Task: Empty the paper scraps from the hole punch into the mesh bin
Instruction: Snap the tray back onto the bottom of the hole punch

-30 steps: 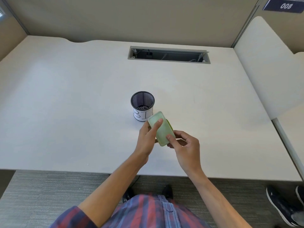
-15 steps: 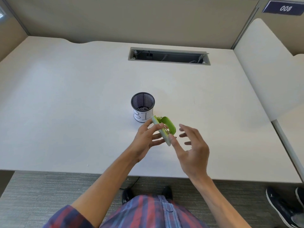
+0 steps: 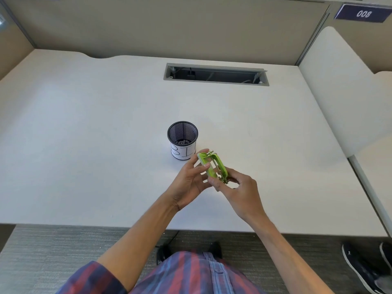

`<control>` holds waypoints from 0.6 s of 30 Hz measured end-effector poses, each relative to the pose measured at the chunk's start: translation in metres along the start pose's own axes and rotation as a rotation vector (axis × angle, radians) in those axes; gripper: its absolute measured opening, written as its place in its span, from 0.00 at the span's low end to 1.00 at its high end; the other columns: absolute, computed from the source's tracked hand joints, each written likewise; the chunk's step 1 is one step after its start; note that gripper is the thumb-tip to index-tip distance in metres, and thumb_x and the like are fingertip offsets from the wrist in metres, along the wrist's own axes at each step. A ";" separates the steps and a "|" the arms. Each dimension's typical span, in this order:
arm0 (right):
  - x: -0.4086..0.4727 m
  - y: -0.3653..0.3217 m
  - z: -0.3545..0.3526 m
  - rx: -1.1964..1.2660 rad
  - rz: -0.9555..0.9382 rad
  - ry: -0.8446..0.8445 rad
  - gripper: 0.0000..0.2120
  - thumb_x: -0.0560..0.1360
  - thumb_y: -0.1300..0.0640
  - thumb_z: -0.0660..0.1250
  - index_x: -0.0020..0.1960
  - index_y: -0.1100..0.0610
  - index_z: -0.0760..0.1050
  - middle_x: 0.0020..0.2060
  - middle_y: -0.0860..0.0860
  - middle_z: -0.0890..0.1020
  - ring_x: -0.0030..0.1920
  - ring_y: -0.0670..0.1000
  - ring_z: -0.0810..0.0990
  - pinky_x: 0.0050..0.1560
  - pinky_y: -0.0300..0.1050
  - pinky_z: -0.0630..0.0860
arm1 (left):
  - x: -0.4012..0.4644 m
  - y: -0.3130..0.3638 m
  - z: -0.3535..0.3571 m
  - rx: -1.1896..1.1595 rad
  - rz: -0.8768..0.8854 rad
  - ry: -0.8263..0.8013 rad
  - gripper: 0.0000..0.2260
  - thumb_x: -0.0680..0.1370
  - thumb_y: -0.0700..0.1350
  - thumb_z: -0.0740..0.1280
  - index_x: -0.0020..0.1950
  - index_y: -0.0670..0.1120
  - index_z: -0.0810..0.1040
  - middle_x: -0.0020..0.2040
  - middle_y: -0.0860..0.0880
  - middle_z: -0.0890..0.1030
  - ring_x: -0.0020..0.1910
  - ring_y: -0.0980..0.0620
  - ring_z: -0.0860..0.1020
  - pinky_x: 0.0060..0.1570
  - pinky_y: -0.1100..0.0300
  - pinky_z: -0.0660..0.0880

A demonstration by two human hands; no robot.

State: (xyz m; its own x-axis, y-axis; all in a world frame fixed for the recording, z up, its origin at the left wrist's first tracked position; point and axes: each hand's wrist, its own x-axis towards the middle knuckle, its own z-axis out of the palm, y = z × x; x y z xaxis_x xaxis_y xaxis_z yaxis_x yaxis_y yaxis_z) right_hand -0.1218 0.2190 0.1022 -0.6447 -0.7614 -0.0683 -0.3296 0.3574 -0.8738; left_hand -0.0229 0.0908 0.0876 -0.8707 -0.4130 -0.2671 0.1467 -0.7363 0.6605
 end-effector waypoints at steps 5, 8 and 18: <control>0.001 -0.001 -0.003 -0.011 0.003 -0.028 0.25 0.67 0.34 0.71 0.59 0.46 0.82 0.48 0.43 0.86 0.52 0.42 0.82 0.54 0.48 0.80 | 0.001 -0.002 -0.003 -0.021 -0.010 -0.029 0.22 0.76 0.37 0.66 0.70 0.45 0.70 0.66 0.45 0.78 0.51 0.43 0.79 0.44 0.49 0.80; 0.002 -0.001 -0.005 -0.006 0.007 -0.018 0.19 0.68 0.41 0.74 0.57 0.45 0.82 0.44 0.42 0.86 0.47 0.42 0.83 0.53 0.48 0.81 | 0.002 -0.004 -0.006 0.014 -0.023 -0.028 0.24 0.76 0.38 0.68 0.72 0.45 0.69 0.65 0.45 0.79 0.52 0.44 0.80 0.46 0.50 0.80; 0.018 0.001 -0.006 0.080 0.016 0.041 0.16 0.66 0.48 0.79 0.48 0.34 0.77 0.37 0.33 0.82 0.42 0.37 0.83 0.45 0.37 0.80 | 0.017 -0.002 0.000 0.067 0.000 0.026 0.22 0.79 0.36 0.64 0.73 0.46 0.70 0.62 0.44 0.79 0.49 0.45 0.80 0.44 0.52 0.79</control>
State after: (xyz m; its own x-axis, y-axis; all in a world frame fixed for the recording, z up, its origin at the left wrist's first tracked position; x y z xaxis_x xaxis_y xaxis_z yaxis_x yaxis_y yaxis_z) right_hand -0.1376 0.2088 0.1026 -0.6778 -0.7324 -0.0641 -0.2639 0.3237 -0.9086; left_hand -0.0382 0.0855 0.0821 -0.8580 -0.4278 -0.2843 0.1145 -0.6989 0.7060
